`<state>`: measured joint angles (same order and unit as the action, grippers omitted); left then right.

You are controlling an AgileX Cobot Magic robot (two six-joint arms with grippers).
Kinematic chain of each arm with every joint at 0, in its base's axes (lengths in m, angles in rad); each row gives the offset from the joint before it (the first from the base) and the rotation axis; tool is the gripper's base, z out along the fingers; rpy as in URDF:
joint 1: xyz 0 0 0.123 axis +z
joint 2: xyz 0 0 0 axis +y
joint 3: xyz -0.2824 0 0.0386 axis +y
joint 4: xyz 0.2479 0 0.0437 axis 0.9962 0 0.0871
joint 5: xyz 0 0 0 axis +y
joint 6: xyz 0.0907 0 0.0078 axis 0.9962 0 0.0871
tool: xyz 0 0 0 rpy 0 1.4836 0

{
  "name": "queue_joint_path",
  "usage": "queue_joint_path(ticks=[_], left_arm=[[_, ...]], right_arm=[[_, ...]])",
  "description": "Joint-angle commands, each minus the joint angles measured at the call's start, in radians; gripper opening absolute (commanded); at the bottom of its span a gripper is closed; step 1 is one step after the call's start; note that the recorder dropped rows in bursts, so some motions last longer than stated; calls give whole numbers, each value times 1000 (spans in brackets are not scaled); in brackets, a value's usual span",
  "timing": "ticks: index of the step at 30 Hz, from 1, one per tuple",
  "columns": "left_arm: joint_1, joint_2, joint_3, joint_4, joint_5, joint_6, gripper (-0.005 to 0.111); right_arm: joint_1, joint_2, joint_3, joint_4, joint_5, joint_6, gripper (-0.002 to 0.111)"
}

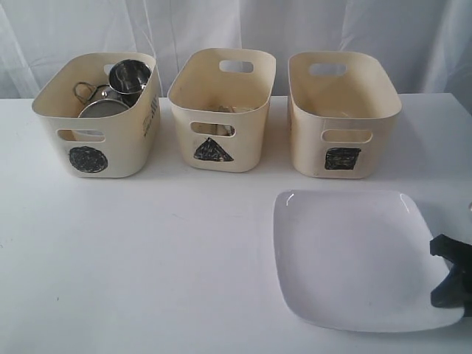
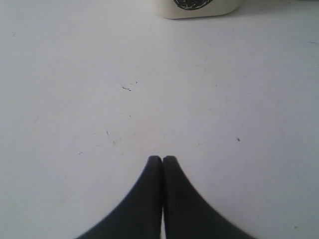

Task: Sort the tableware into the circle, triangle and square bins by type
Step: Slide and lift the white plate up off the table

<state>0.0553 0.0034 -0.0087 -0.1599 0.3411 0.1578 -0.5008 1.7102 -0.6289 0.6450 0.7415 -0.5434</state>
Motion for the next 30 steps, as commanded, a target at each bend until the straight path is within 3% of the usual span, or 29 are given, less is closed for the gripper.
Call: queue_joint_path(ticks=[1,11,17,30], left_arm=[[2,-3,9,-6,10,0,0],[2,-3,9,-6,10,0,0],[2,-3,9,-6,10,0,0],[2,-3,9,-6,10,0,0]], right_arm=[[2,82,24,-49,-48,-79,3],[2,-91,24,289,396,-439,0],[2,-93,24,293,395,-451,0],[52,-122,24,603,480,-527,0]])
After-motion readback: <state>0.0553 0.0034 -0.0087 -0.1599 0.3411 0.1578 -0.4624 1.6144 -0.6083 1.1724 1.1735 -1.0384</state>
